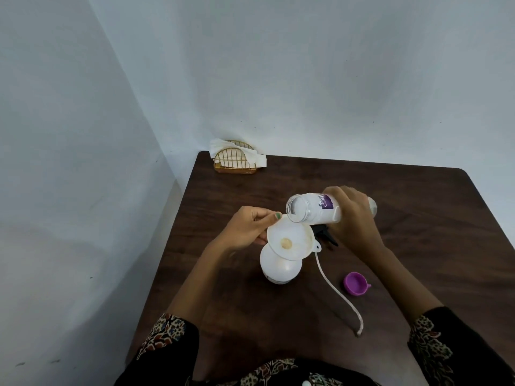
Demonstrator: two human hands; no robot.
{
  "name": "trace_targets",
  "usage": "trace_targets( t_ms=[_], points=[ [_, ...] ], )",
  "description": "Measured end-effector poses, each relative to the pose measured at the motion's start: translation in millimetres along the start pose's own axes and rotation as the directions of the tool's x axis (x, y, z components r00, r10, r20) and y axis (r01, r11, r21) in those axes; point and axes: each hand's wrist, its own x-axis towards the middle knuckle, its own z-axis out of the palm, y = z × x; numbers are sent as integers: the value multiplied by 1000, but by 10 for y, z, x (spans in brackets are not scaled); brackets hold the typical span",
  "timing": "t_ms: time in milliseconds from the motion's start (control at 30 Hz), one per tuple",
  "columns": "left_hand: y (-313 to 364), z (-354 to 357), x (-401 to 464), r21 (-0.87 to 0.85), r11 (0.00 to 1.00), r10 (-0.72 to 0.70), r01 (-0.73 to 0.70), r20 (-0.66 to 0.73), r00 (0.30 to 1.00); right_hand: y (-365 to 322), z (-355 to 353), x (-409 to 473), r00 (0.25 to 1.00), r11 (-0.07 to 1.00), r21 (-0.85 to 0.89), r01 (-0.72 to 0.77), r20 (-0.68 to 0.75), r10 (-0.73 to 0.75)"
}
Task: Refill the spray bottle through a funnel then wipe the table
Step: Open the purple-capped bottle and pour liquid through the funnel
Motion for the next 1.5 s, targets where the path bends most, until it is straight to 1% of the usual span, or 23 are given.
trace_targets(
  t_ms=[200, 433, 733, 967, 1233, 1500],
  points=[
    [25, -7, -18, -20, 1000, -8, 7, -20, 1000, 95, 16, -61, 999, 998, -42, 48, 9, -48],
    [60, -11, -27, 2, 1000, 16, -16, -40, 999, 129, 19, -47, 996, 991, -100, 87, 2, -88],
    [45, 0, -12, 30, 999, 18, -16, -73, 997, 175, 6, -64, 993, 985, -124, 118, -4, -120],
    [65, 0, -26, 48, 999, 4, 0, -80, 997, 190, -1, -83, 994, 981, -161, 105, 11, -105],
    [61, 2, -17, 66, 998, -3, 8, -75, 997, 235, -7, -81, 991, 975, -177, 136, 11, -136],
    [57, -3, -7, 74, 997, -2, 8, -82, 997, 233, -26, -89, 990, 974, -180, 138, 25, -136]
  ],
)
